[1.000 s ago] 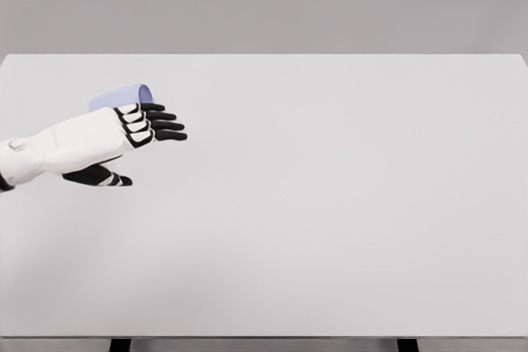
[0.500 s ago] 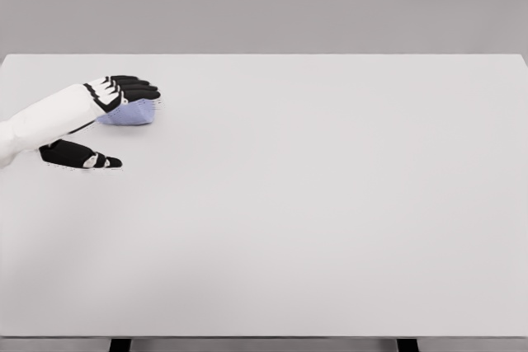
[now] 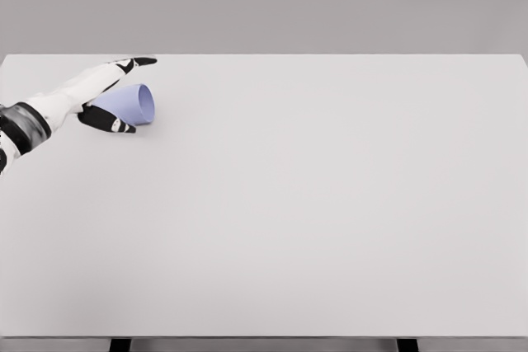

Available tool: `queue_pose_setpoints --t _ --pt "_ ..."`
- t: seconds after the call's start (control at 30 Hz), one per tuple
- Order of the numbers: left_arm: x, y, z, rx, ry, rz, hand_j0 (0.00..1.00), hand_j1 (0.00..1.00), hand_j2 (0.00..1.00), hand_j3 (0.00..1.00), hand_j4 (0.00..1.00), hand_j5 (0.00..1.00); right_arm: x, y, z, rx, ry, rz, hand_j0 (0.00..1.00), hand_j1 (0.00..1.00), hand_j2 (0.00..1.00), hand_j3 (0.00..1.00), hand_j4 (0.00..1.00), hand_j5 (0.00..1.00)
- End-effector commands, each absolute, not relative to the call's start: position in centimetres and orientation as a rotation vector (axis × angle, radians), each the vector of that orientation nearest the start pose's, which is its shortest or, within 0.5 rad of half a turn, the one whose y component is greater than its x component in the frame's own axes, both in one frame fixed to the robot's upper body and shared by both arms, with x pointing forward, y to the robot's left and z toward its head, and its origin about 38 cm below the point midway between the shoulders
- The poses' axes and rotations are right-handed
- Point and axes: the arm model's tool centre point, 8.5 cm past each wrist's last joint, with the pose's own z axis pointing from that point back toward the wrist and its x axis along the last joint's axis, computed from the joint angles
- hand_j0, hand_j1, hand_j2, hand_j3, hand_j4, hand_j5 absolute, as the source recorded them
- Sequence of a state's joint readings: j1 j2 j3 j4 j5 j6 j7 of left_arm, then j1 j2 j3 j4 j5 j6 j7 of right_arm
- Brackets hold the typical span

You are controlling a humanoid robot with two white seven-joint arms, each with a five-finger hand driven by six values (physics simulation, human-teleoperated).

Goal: Flip the cup with left arm and place it on the table

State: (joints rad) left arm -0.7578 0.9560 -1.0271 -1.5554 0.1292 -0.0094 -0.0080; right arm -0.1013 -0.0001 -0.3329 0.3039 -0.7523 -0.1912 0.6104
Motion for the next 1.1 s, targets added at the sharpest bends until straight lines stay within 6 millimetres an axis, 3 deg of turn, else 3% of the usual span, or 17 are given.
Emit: queue_pose_setpoints --t 0.0,0.1,0.3,0.43,0.63,0.83,1.07 --pt "44.4 31.1 18.3 0.408 -1.363 -1.324 1.00 1.00 1.00 1.00 1.00 1.00 1.8 -22.8 -24.2 0.358 -0.322 -1.025 1.00 1.00 1.00 1.00 1.00 1.00" --pt "45.6 32.2 20.1 0.461 -1.384 -1.301 1.00 1.00 1.00 1.00 1.00 1.00 1.8 -22.8 -24.2 0.358 -0.322 -1.025 1.00 1.00 1.00 1.00 1.00 1.00" --pt "46.8 33.4 18.5 0.495 -1.267 -1.277 1.00 1.00 1.00 1.00 1.00 1.00 1.8 -22.8 -24.2 0.358 -0.322 -1.025 1.00 1.00 1.00 1.00 1.00 1.00" --pt "46.8 32.8 18.0 0.458 -1.237 -1.297 1.00 1.00 1.00 1.00 1.00 1.00 1.9 -22.8 -24.2 0.359 -0.323 -1.024 1.00 1.00 1.00 1.00 1.00 1.00" --pt "47.5 32.7 19.2 0.487 -1.248 -1.296 1.00 1.00 1.00 1.00 1.00 1.00 1.9 -22.8 -24.2 0.359 -0.323 -1.024 1.00 1.00 1.00 1.00 1.00 1.00" --pt "48.3 31.0 18.0 0.461 -1.242 -1.281 1.00 1.00 1.00 1.00 1.00 1.00 1.8 -22.8 -24.2 0.358 -0.322 -1.025 1.00 1.00 1.00 1.00 1.00 1.00" --pt "48.9 32.2 17.2 0.491 -1.193 -1.277 1.00 1.00 1.00 1.00 1.00 1.00 1.8 -22.8 -24.2 0.358 -0.322 -1.025 1.00 1.00 1.00 1.00 1.00 1.00"
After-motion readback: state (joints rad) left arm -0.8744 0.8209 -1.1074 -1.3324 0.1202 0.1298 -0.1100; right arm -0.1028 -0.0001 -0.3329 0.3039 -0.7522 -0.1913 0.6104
